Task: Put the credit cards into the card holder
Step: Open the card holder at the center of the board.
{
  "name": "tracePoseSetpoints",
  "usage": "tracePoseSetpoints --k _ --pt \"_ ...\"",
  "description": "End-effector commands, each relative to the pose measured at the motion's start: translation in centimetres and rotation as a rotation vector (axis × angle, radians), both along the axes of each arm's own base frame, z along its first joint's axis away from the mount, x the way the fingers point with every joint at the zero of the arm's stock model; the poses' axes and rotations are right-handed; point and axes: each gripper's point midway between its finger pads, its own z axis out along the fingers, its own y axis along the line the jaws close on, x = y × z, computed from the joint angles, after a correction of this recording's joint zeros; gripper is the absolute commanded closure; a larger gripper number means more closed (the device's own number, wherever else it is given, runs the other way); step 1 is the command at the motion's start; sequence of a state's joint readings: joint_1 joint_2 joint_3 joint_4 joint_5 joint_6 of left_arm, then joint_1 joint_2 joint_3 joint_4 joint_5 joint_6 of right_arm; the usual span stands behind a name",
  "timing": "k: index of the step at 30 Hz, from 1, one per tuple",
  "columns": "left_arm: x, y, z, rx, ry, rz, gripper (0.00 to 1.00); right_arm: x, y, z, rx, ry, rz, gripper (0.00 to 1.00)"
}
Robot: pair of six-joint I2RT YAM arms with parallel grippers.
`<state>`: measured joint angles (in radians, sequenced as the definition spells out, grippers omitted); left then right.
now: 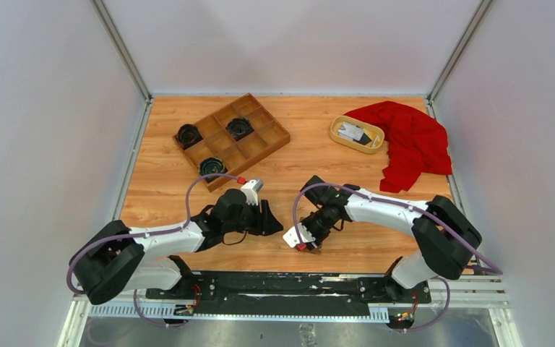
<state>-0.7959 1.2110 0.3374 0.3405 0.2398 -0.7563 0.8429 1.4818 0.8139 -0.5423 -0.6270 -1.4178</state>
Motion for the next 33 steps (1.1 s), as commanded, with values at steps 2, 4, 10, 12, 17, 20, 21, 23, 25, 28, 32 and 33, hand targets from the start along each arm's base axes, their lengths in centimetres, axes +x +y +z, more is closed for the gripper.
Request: tracePoseSetpoints --k 2,4,10,12,17,20,21,23,25,28,32,33 --pt "-0.1 -0.9 -0.4 -0.014 -0.001 -0.025 0.53 1.0 -0.7 -1.2 -0.063 -0.068 -0.015 0.63" --pt "-0.3 -1.3 -0.5 -0.016 0.006 -0.042 0.53 1.2 -0.6 -0.7 -0.059 -0.074 -0.033 0.64" --pt "-0.5 -1.7 -0.8 -0.013 0.006 -0.064 0.53 1.7 -1.1 0.9 -0.056 -0.111 -0.06 0.62" --pt "-0.5 -2.0 -0.9 -0.013 0.007 -0.073 0.53 1.9 -1.3 0.7 -0.068 -0.119 -0.061 0.61" --pt "-0.6 -2.8 -0.9 -0.014 0.011 -0.098 0.52 2.1 -1.0 1.0 -0.06 -0.123 -0.064 0.61" --pt "-0.7 -3.2 -1.0 -0.015 0.014 -0.109 0.52 2.8 -1.3 0.4 -0.085 -0.151 -0.075 0.62" --pt "-0.7 -3.3 -1.0 -0.015 0.017 -0.11 0.52 2.9 -1.3 0.2 -0.089 -0.157 -0.079 0.63" --pt "-0.8 -3.5 -1.1 -0.017 0.02 -0.116 0.52 3.2 -1.3 -0.2 -0.092 -0.163 -0.085 0.63" --pt "-0.9 -3.7 -1.4 -0.015 0.026 -0.121 0.52 3.5 -1.1 -0.5 -0.093 -0.175 -0.093 0.64" --pt "-1.0 -3.9 -1.7 -0.016 0.033 -0.126 0.52 3.6 -1.0 -0.8 -0.093 -0.181 -0.093 0.65" --pt "-1.2 -4.4 -2.2 -0.026 0.052 -0.14 0.52 3.3 -0.7 -1.2 -0.089 -0.188 -0.078 0.66" --pt "-1.2 -4.5 -2.4 -0.027 0.058 -0.143 0.52 3.2 -0.7 -1.2 -0.09 -0.191 -0.074 0.67"
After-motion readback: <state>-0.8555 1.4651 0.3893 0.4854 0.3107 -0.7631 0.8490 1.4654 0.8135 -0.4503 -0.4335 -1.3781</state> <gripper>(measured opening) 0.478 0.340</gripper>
